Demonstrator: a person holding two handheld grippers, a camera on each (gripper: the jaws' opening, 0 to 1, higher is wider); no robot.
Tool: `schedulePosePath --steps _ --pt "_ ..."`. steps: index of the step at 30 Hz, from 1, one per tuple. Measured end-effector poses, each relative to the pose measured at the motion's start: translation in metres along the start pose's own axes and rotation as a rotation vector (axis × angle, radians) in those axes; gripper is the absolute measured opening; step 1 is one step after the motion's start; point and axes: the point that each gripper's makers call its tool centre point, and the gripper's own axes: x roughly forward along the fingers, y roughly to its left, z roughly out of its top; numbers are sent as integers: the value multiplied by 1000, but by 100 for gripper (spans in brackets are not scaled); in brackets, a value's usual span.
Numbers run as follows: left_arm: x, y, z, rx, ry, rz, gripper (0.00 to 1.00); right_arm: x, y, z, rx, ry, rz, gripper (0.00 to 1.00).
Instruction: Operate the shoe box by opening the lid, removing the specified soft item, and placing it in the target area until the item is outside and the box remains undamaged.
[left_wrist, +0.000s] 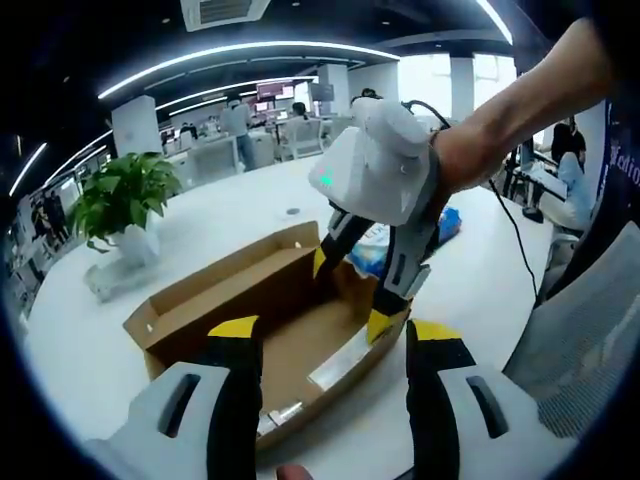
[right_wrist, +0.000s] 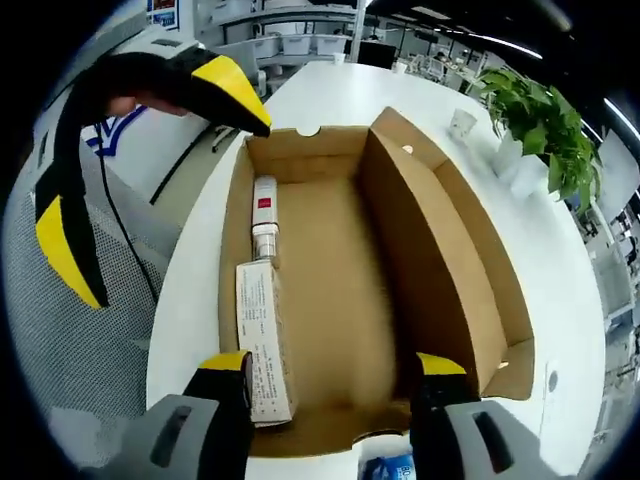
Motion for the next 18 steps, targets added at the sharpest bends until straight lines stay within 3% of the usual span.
schedulePosePath --steps 10,18 --pt "1 -1 -1 2 3 -4 56 -1 -7 1 -21 -3 -1 60" --pt "1 -2 -1 9 3 -8 56 0 6 5 -145 37 54 57"
